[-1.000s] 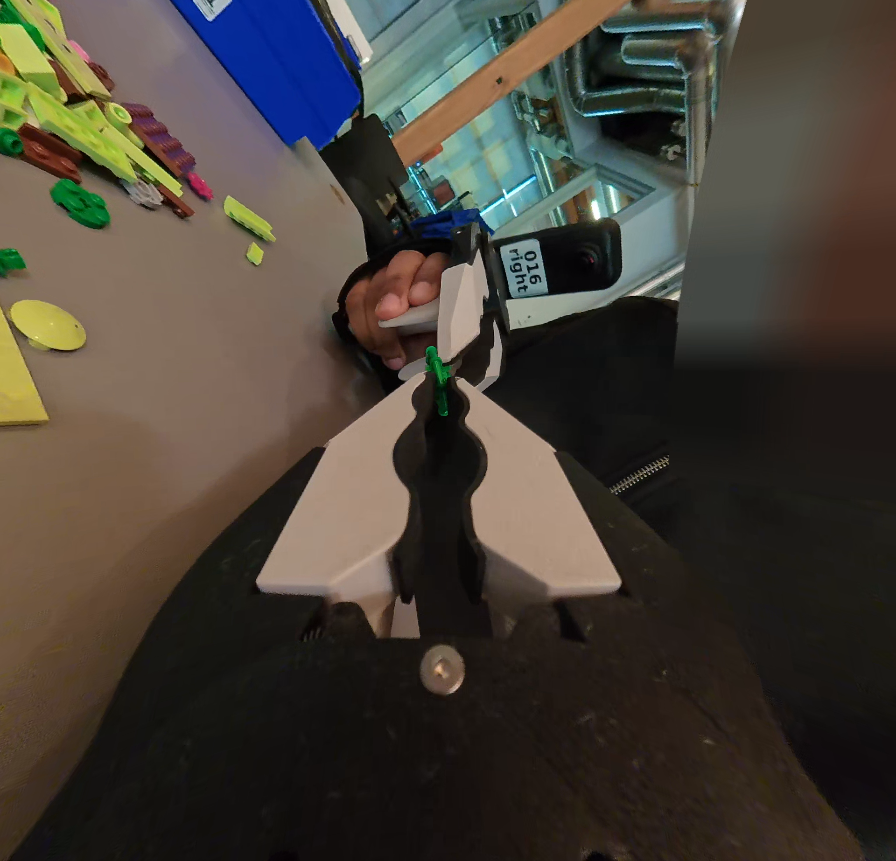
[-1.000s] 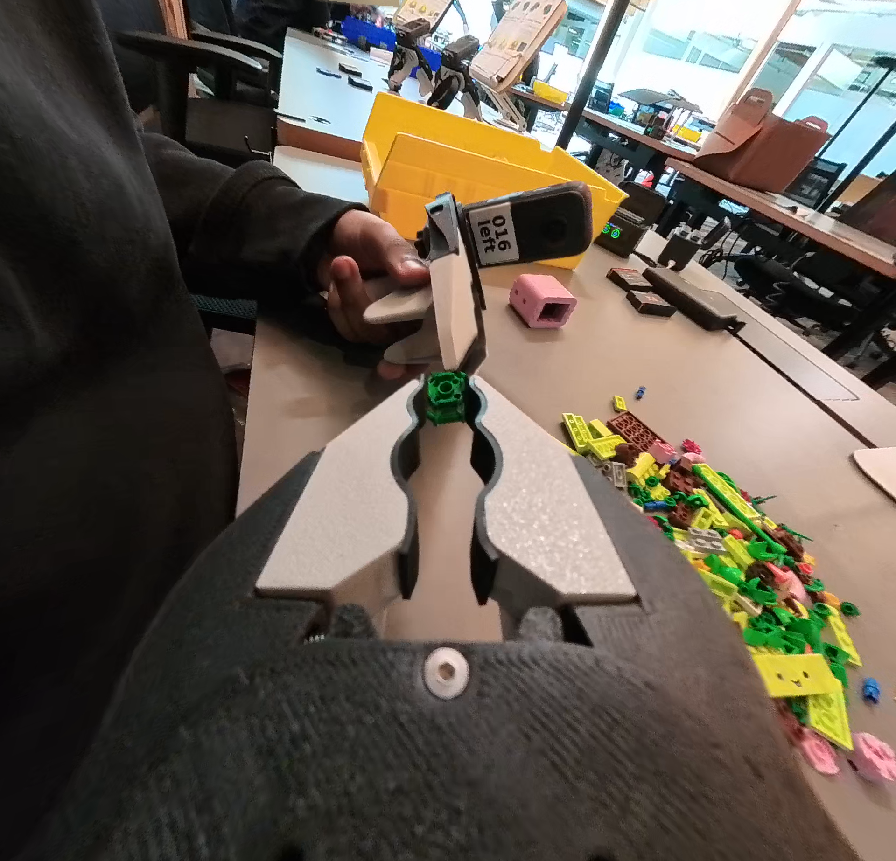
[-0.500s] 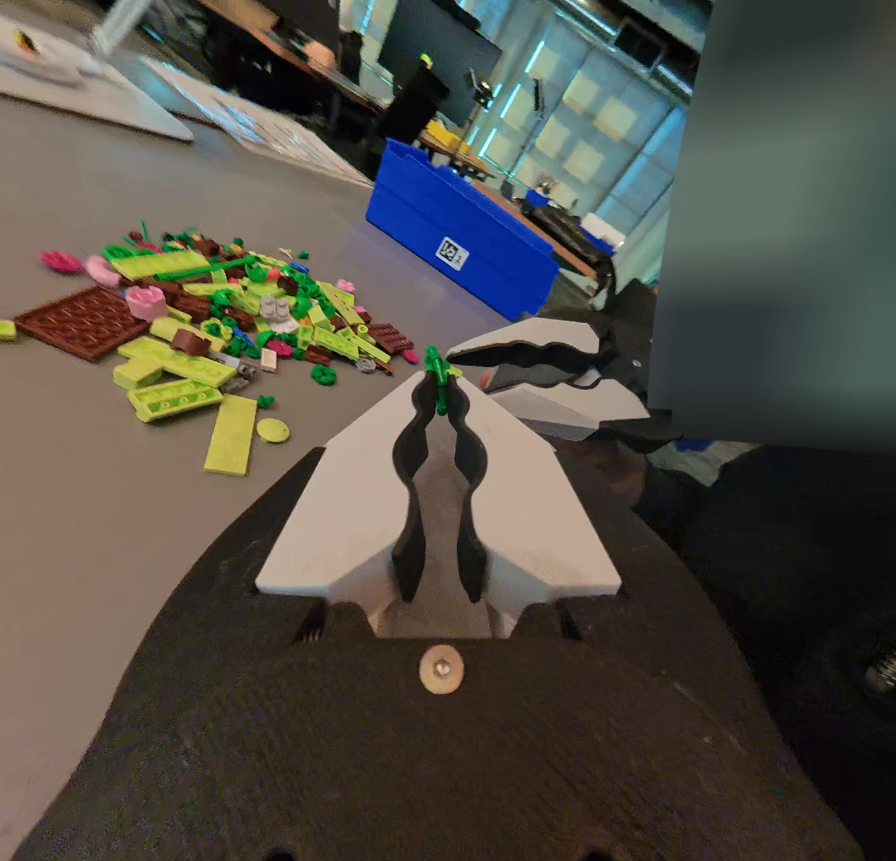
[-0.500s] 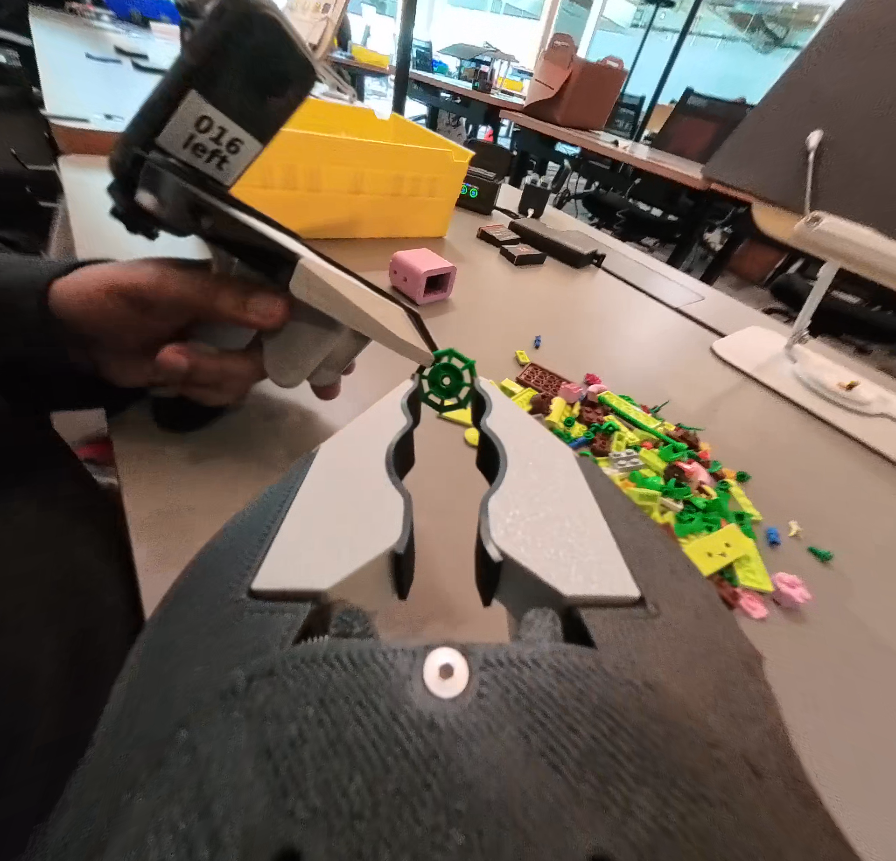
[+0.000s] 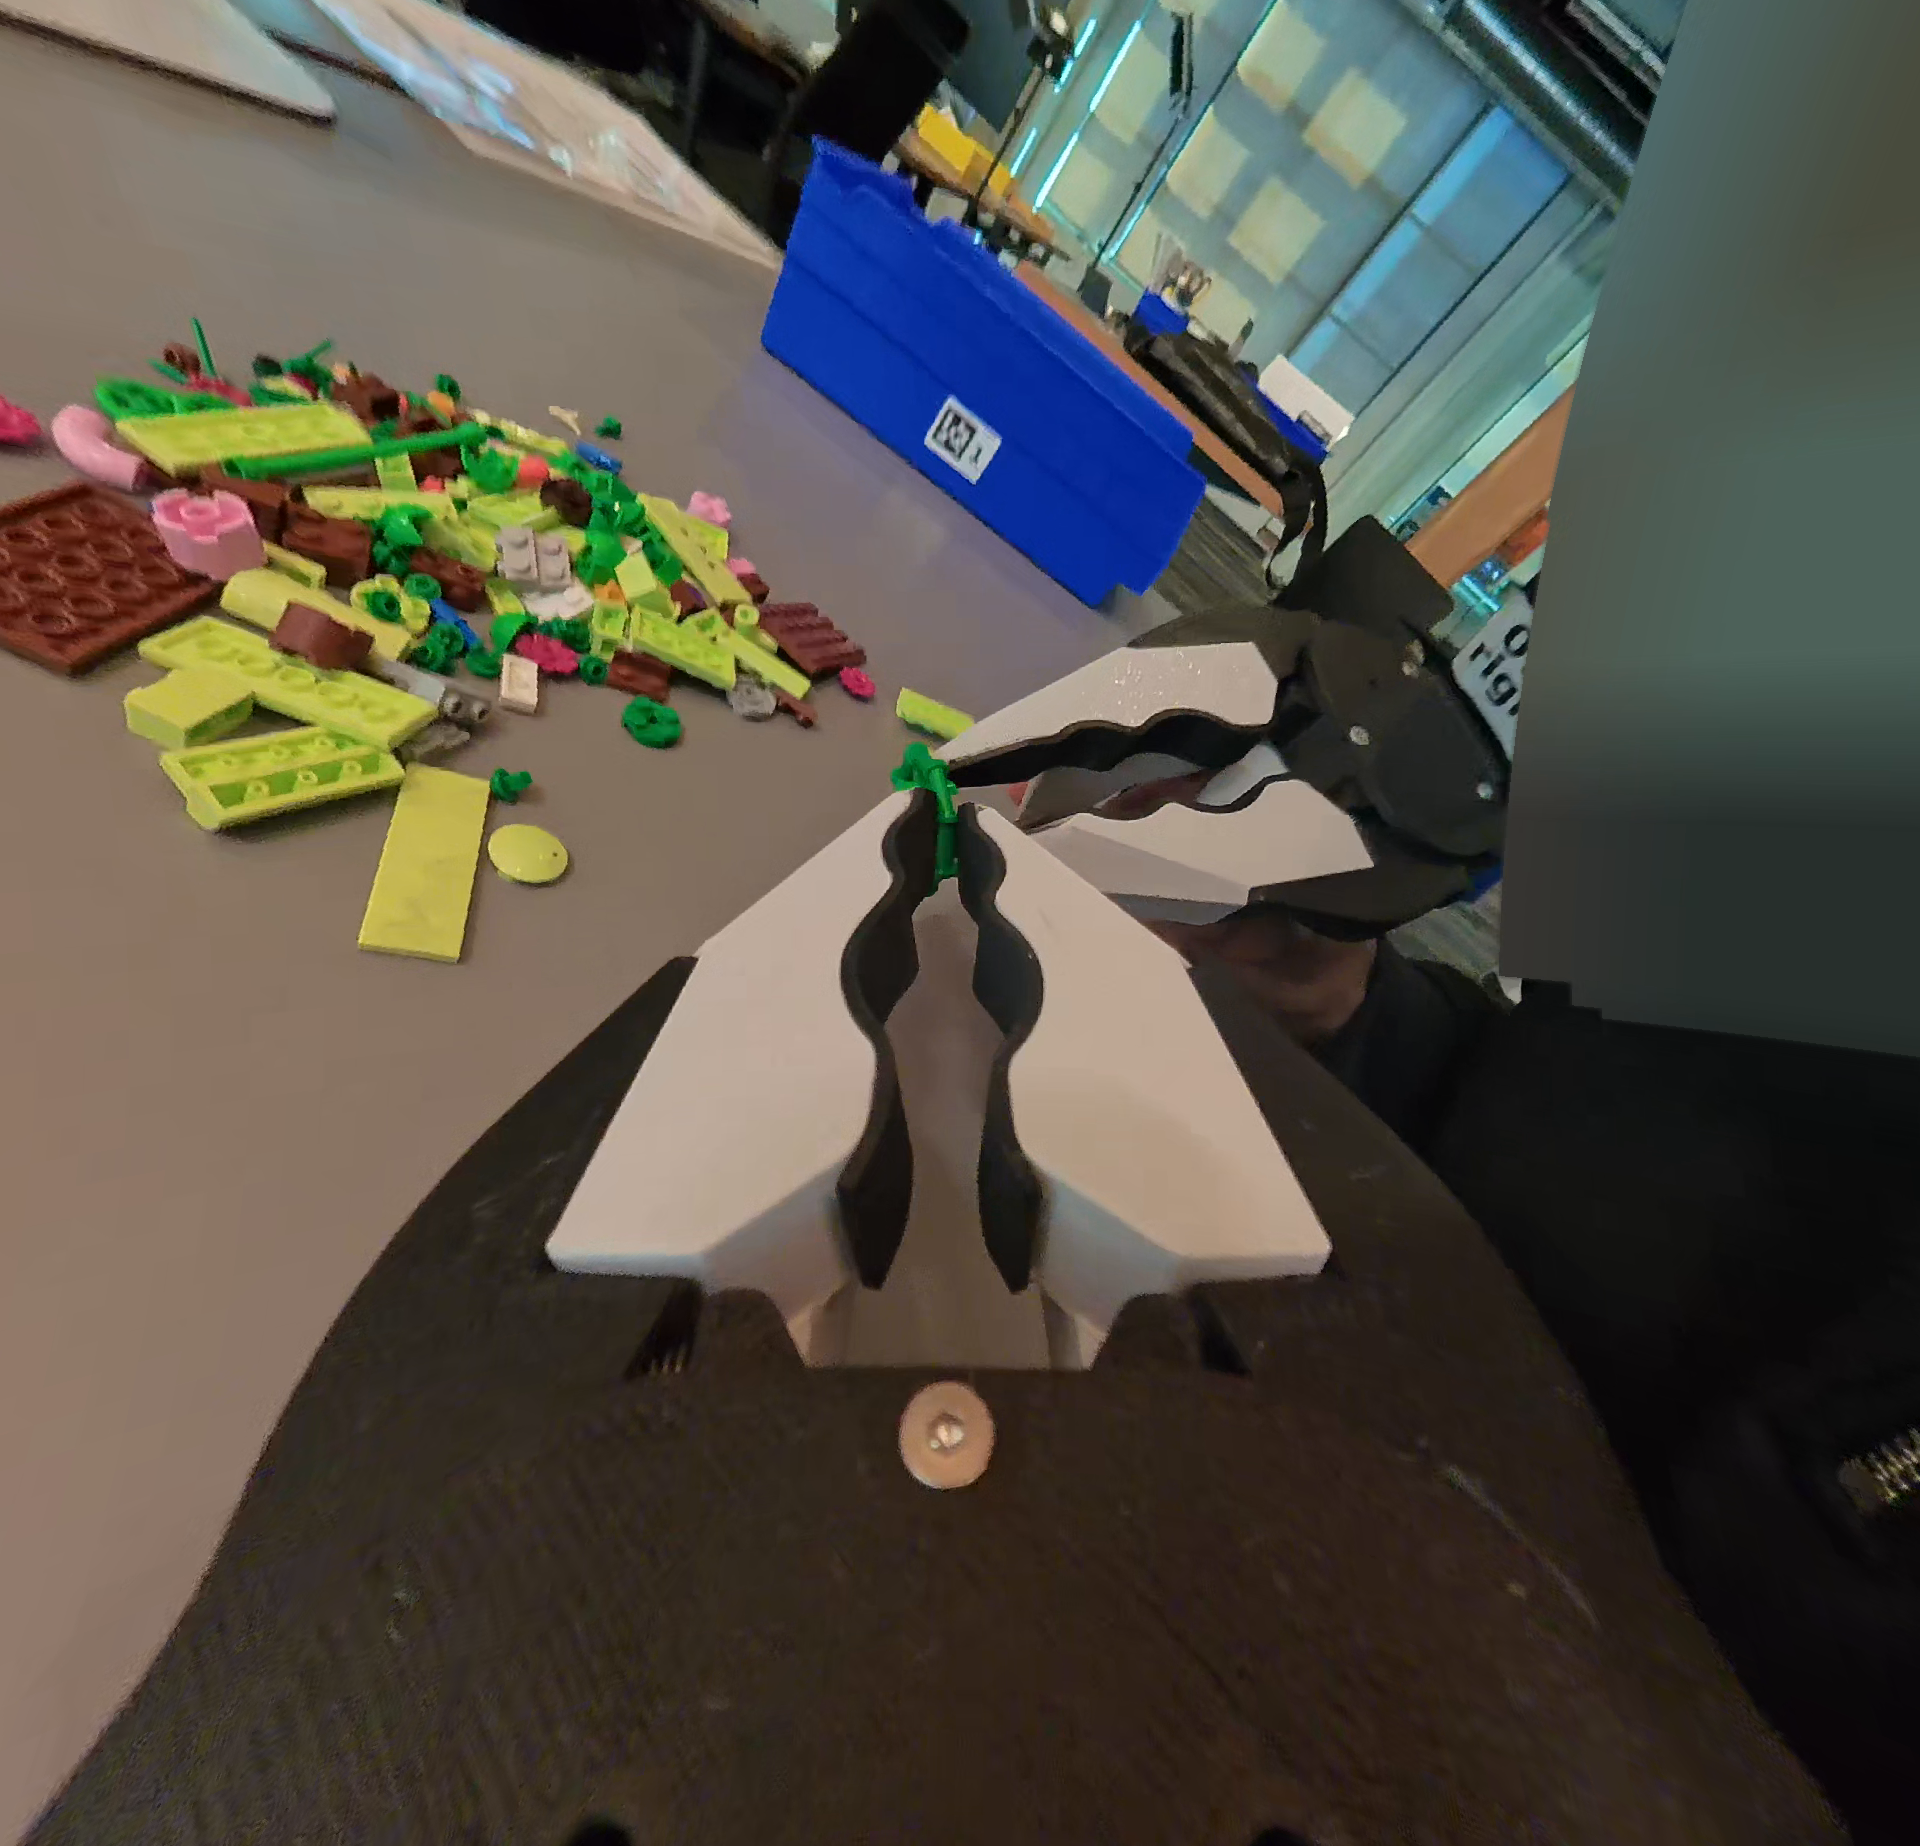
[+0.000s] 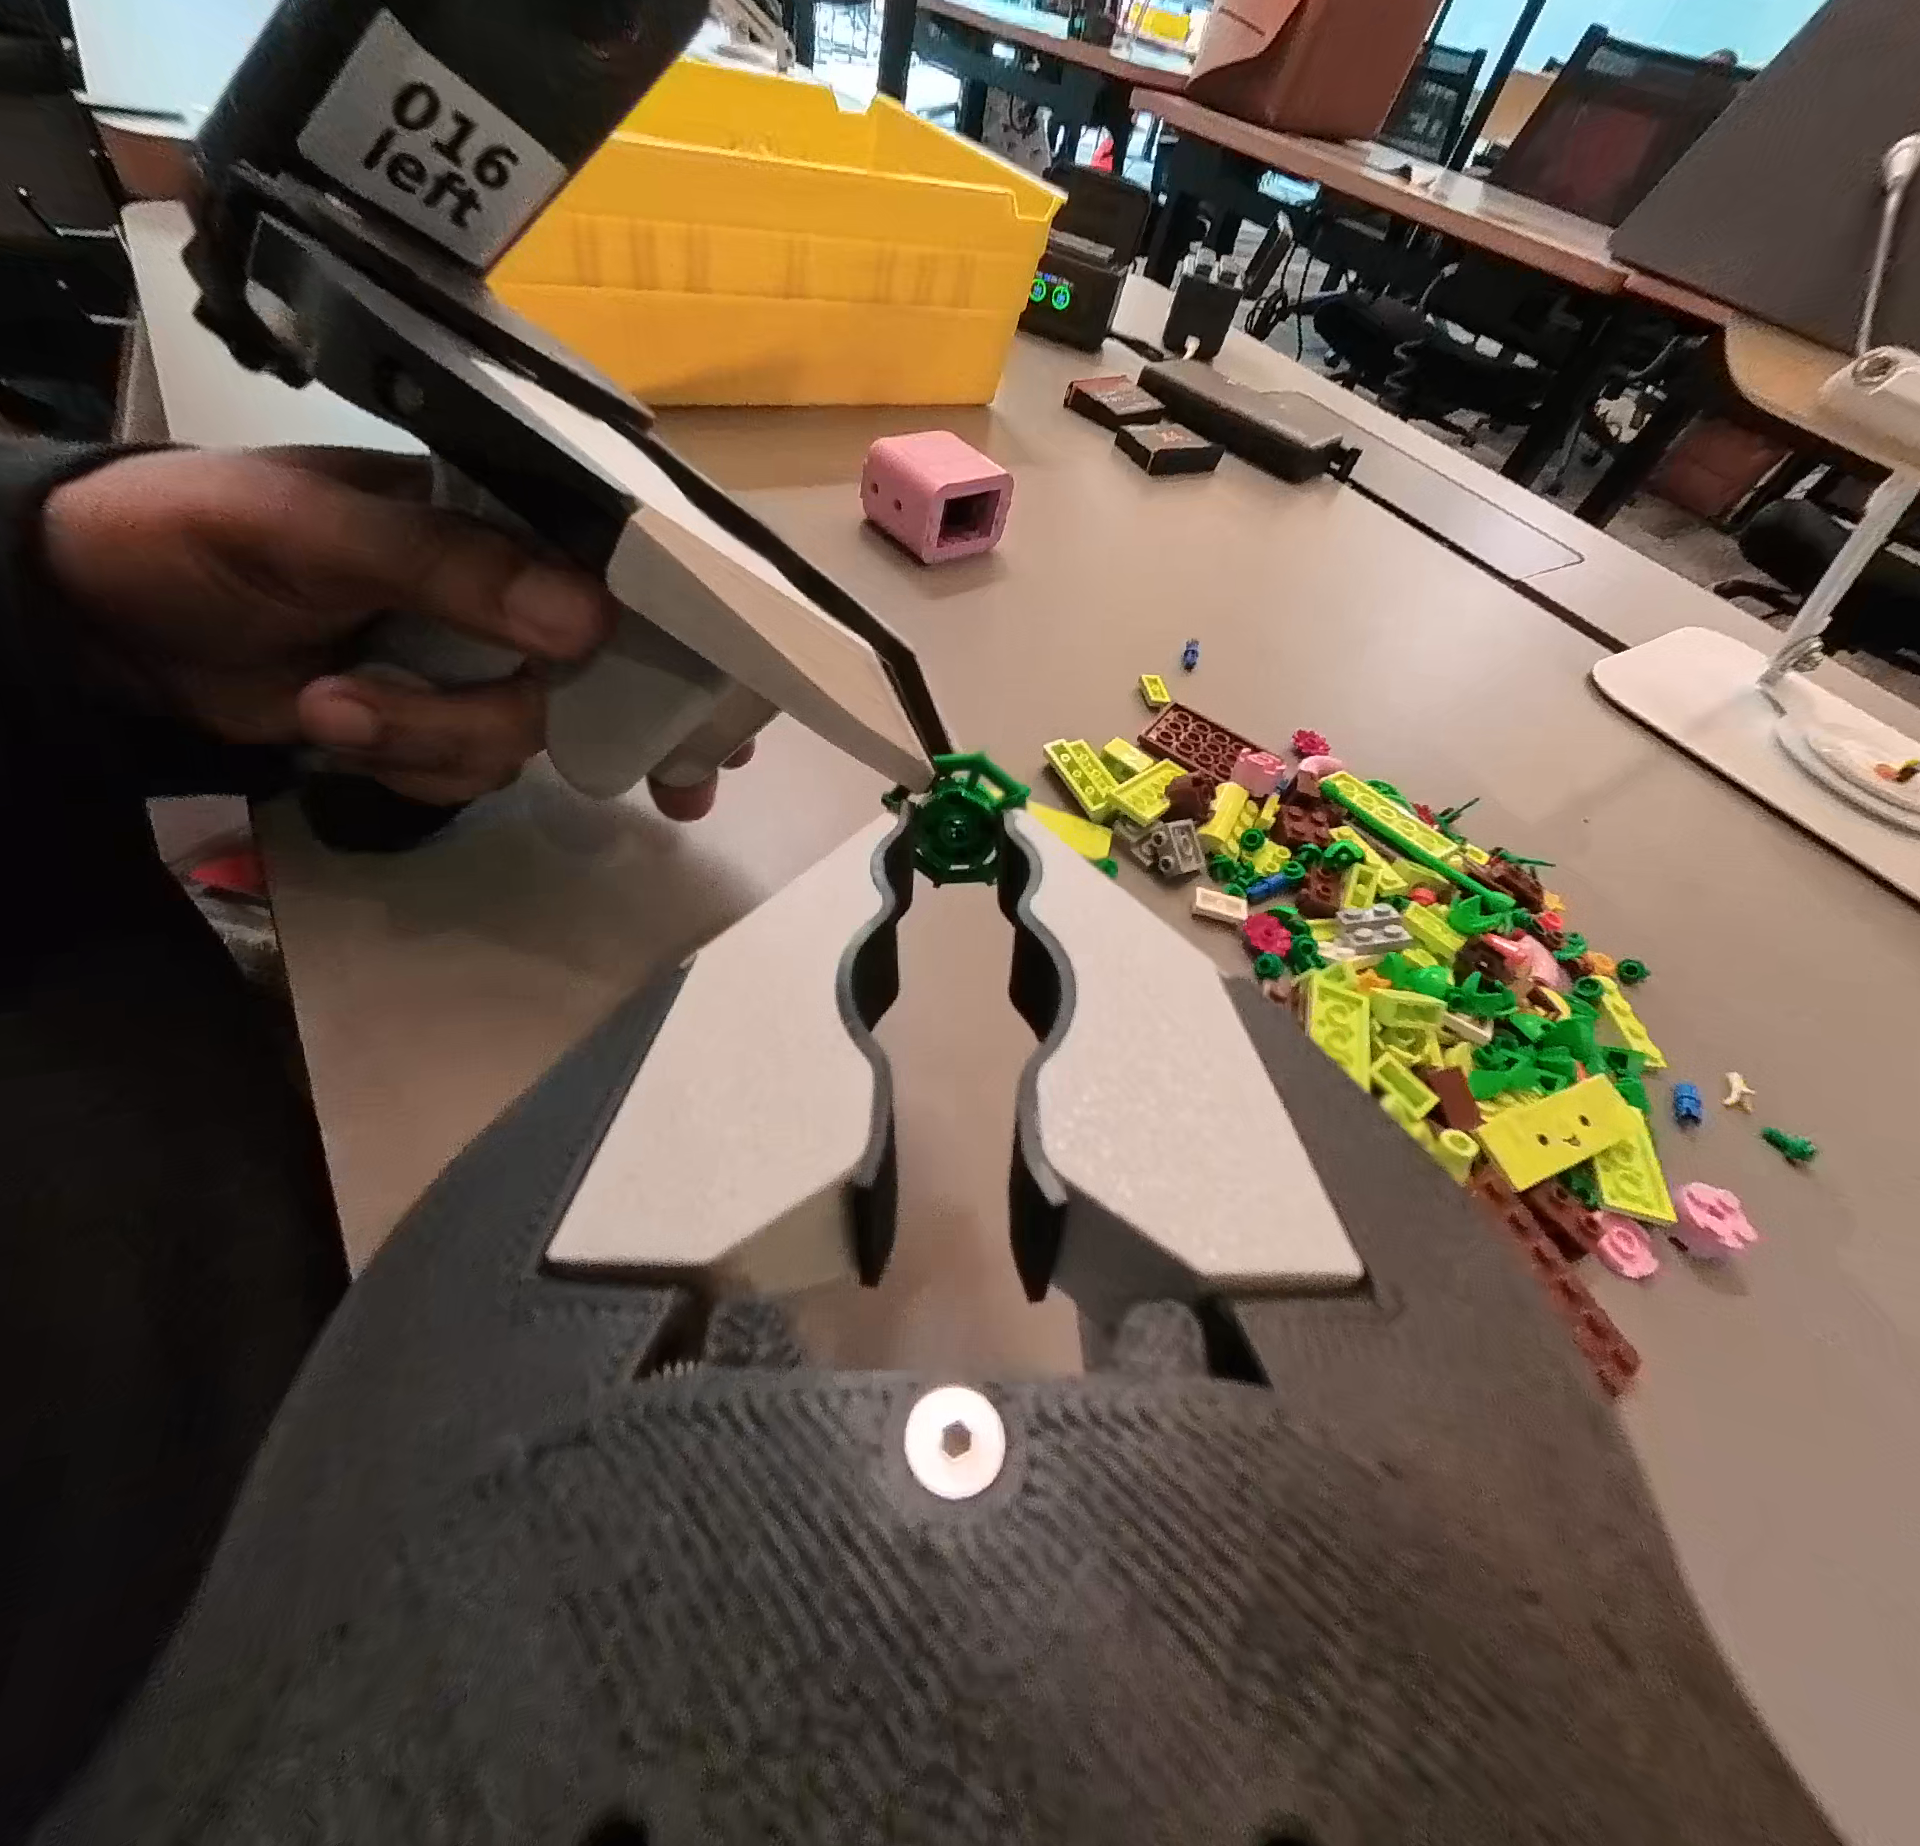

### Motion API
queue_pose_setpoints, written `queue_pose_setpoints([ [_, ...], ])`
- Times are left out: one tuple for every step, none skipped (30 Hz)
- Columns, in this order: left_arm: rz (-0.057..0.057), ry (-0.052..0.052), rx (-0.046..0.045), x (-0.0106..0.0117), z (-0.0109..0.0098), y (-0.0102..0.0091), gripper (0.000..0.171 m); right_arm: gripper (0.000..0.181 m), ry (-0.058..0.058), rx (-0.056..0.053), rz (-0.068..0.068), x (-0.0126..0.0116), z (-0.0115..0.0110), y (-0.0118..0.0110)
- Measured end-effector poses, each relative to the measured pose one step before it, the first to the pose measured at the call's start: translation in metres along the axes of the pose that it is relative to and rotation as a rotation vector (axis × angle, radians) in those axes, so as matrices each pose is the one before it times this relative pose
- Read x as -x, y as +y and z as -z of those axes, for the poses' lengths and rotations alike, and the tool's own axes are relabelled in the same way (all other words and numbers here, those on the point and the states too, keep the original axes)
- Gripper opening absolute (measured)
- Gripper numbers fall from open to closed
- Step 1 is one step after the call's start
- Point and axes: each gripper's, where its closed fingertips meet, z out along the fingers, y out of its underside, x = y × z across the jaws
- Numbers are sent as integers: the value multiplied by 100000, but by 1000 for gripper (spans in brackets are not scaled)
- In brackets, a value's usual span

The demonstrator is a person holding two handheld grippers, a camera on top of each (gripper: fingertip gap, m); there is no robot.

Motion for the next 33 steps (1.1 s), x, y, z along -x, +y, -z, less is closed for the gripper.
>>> queue_pose_setpoints([
  [1137,-651,3260,279,-94,474,1,12,-790,3228,-290,108,-112,433],
  [1098,-601,3087,303,-105,503,1,12,-1163,4357,-878,158,-157,573],
  [2562,65,2668,203,-55,419,1,12,-1304,4055,-1193,169,-150,525],
  [1718,485,3451,146,-17,460,1,12,-1749,3265,-1058,218,-82,406],
  [317,-460,4658,242,-3,576,1,12,-2407,3253,-1435,305,-95,421],
  [-451,-1164,4492,232,-33,566,1,11,-2486,3457,-1837,332,-168,478],
  [-1144,-1525,4838,254,-89,606,2,11,-1980,3237,-1427,290,-204,482],
  [-1610,-2073,4081,261,-126,496,2,11,-1744,3183,-1322,247,-231,480],
  [-1129,-1909,2626,185,-160,313,1,11,-1213,2704,-1199,163,-208,413],
  [-1036,-1613,2867,157,-179,346,1,11,-782,2467,-738,87,-150,336],
  [-588,-1290,1973,136,-138,220,2,11,-664,2552,-581,77,-97,274],
  [-460,-220,128,10,-10,-13,2,11,-60,1838,-253,33,-28,94],
  [934,435,308,49,-4,50,2,11,116,1674,-191,9,17,22],
  [1784,1112,193,35,16,57,2,11,101,1740,-285,11,-14,23],
  [2182,1178,-179,72,34,-3,2,11,440,1494,97,-1,-54,-10],
  [1719,630,-203,83,36,-19,2,11,921,967,624,-37,-130,-45],
  [1039,-295,-151,98,27,-2,2,11,1096,616,612,-49,-82,-21],
  [849,-904,-356,111,-7,-31,2,11,1250,407,538,-52,-72,-4],
  [680,-1380,-224,112,-30,-27,1,11,1655,211,973,-78,-67,4],
  [949,-1520,-207,111,-18,-15,2,11,1839,38,808,-60,-68,22],
  [1664,-992,-48,62,-12,28,1,11,1940,-145,827,-55,-53,14],
  [2433,-632,-296,62,-7,24,1,11,1745,-264,986,-25,-56,34],
  [2461,-745,-682,90,1,1,1,10,1604,-594,641,-67,-57,-11],
  [1740,-1260,-416,93,20,27,2,10,1291,-969,207,-64,-70,-14],
  [824,-1869,-380,121,-10,13,2,10,1005,-1250,-122,-54,-92,-7],
  [157,-1852,22,109,-32,15,2,10,947,-1415,-120,-62,-81,3],
  [369,-1197,671,92,-46,25,2,10,798,-1549,90,-9,22,-14],
  [693,-933,502,125,-69,14,2,10,609,-1162,650,72,221,-68],
  [1113,-5010,-21,736,9,-88,0,8,682,-1610,1865,34,320,-245],
  [-3752,-5176,-1411,616,130,-389,0,0,-1710,-7584,796,378,557,-1095],
  [-2275,-944,2999,18,-85,185,0,0,-3007,-6547,-3121,375,242,-1239],
  [259,1402,2922,-164,-23,250,0,0,680,528,1338,-123,-166,-124],
  [1456,1949,-422,-111,44,-13,0,0,3765,4202,3406,-794,-243,845],
])
